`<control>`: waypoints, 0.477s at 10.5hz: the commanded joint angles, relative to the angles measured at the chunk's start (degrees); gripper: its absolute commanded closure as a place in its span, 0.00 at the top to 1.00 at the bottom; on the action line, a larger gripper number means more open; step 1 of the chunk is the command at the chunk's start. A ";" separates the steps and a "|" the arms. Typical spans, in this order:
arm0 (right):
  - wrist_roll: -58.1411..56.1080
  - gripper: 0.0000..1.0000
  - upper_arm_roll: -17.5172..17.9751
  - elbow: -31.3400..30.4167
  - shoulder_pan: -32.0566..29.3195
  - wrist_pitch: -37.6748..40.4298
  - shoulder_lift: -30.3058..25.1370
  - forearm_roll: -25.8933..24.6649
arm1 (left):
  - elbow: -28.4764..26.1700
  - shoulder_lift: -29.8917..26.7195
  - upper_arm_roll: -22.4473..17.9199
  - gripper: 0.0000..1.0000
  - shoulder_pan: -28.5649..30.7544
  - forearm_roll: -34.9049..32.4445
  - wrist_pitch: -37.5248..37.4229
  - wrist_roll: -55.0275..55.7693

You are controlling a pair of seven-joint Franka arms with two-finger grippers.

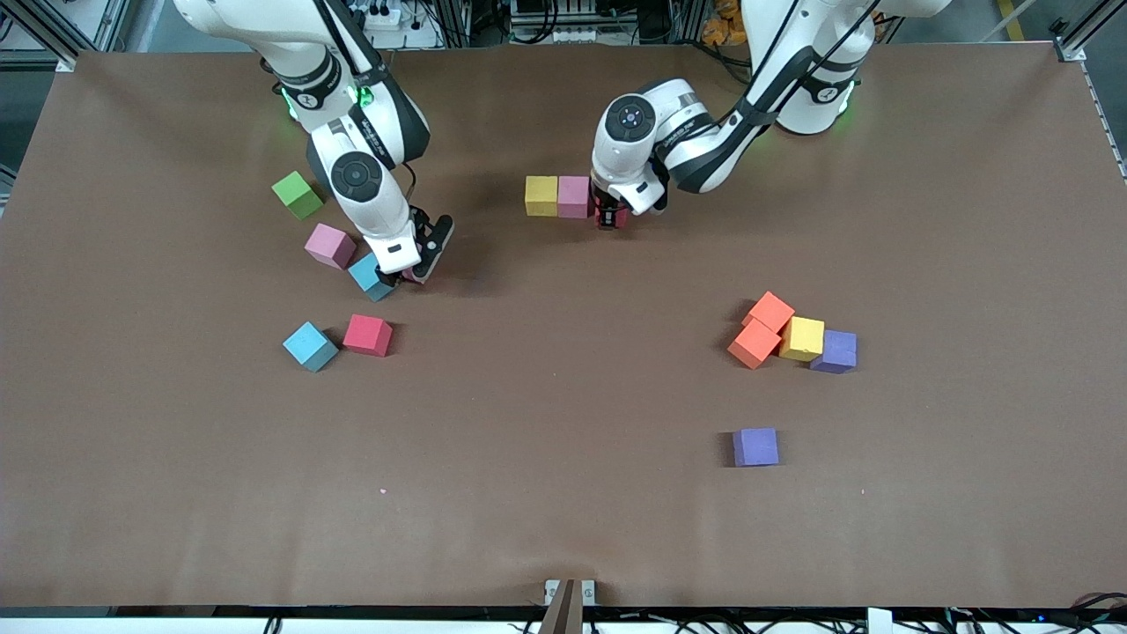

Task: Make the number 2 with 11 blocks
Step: 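Lower the crimson cube beside the pink cube with the left gripper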

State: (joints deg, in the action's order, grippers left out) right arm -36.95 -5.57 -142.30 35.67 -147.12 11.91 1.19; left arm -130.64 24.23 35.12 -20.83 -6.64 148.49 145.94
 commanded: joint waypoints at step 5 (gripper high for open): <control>0.38 0.27 0.47 -0.52 -0.16 0.16 -1.44 -0.66 | -2.43 -1.91 -0.05 0.00 -0.96 -0.39 1.80 1.98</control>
State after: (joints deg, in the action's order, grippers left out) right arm -36.93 -5.42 -142.26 35.76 -147.35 11.90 1.15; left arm -131.54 24.04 35.06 -21.64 -6.64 149.12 146.54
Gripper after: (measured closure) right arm 0.366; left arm 0.379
